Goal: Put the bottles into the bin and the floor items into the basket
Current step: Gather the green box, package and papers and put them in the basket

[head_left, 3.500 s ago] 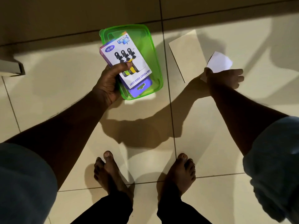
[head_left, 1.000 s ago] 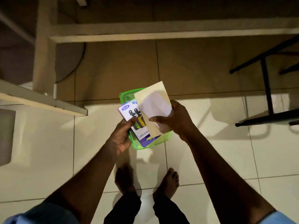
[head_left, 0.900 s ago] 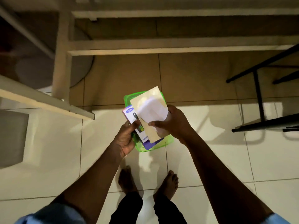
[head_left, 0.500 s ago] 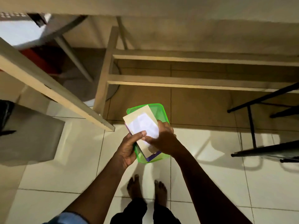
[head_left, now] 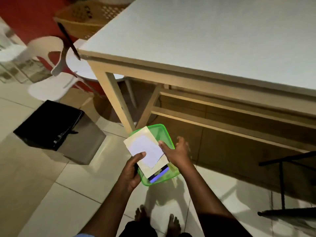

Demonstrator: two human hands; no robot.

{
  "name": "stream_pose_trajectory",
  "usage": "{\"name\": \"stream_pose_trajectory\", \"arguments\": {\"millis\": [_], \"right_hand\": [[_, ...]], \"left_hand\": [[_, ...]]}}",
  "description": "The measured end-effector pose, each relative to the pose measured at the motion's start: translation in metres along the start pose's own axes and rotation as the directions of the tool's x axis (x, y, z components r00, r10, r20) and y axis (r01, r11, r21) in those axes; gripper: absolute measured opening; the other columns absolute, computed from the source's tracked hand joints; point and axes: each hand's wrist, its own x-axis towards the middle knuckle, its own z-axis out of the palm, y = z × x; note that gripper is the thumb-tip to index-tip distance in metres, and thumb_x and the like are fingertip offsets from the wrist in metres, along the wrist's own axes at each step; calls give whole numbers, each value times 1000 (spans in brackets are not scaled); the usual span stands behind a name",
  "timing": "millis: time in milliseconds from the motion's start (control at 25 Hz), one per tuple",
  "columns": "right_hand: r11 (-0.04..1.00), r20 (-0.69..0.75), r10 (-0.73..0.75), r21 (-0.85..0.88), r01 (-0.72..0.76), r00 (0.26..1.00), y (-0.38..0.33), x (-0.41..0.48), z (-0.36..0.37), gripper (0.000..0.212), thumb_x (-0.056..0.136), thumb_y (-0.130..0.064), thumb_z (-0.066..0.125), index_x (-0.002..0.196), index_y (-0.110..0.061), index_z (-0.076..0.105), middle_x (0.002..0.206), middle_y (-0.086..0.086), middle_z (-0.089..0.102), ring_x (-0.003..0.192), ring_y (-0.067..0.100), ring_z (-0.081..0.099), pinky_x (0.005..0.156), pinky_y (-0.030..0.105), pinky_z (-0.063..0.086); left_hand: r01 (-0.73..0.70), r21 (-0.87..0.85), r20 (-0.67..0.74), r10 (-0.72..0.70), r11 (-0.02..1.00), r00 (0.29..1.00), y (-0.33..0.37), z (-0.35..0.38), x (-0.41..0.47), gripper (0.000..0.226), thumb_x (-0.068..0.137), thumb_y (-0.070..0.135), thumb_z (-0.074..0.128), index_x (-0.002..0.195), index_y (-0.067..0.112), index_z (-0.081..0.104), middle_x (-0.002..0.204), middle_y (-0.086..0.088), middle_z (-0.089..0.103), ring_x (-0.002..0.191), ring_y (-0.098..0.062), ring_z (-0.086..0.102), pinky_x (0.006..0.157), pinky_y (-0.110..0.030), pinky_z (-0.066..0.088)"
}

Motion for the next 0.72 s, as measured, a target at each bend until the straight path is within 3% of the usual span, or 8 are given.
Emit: {"name": "stream_pose_trajectory", "arguments": {"millis": [80,280,400,440,520,600,640,720], "right_hand": [[1000,6,-16,-22,16,1000,-10,-8,16,88,76,-60,68,142,-11,37,142,16,43,130,33,45,107,46,39],[999,219,-43,-18,48,975,-48,-24,64,81,83,-42,71,142,-1,34,144,20,43,130,34,46,102,37,42],[999,257,-44,-3,46,965,-74,-36,93,71,85,-37,71,136,2,41,138,18,50,124,33,51,91,31,43],[999,272,-37,1,38,962,-80,-39,103,65,85,-35,71,132,3,47,131,18,56,117,31,56,83,29,44],[996,348,-24,84,-5,937,-98,-46,128,49,84,-31,72,118,3,62,104,16,69,84,21,66,65,24,44],[983,425,5,166,-83,905,-124,-58,156,29,81,-28,76,96,-2,71,65,4,67,45,8,56,44,17,38],[978,433,4,187,-94,901,-139,-61,170,23,80,-26,77,87,-5,71,54,0,63,36,5,50,39,14,35],[965,417,-15,243,-96,909,-170,-68,199,16,78,-20,79,82,-8,70,50,-2,63,35,7,53,37,13,37]], "left_hand": [[-19,-13,-62,18,1000,998,15,-14,-20,35,73,14,69,108,10,69,109,-14,74,93,-28,73,76,-41,59],[-50,-4,-125,49,999,991,55,-50,-62,42,72,15,68,113,6,65,107,-17,73,92,-31,71,91,-45,52],[-93,-37,-140,87,995,986,90,-75,-76,40,71,15,69,110,6,66,107,-18,72,93,-32,70,85,-43,54],[-103,-37,-147,97,994,984,100,-80,-79,40,71,16,69,110,6,67,106,-18,72,92,-32,70,84,-43,54],[-127,-7,-158,124,992,980,125,-96,-85,44,70,15,68,113,4,65,108,-19,71,95,-34,68,91,-47,52],[-135,54,-179,143,989,973,160,-117,-91,52,69,15,68,118,1,62,112,-23,68,100,-37,64,99,-54,45],[-146,92,-195,162,985,967,179,-129,-92,55,68,15,68,121,0,60,116,-26,66,103,-38,62,102,-56,43],[-178,189,-208,217,966,954,220,-153,-92,59,69,17,69,124,-1,58,123,-27,64,110,-42,60,105,-58,41]]}}
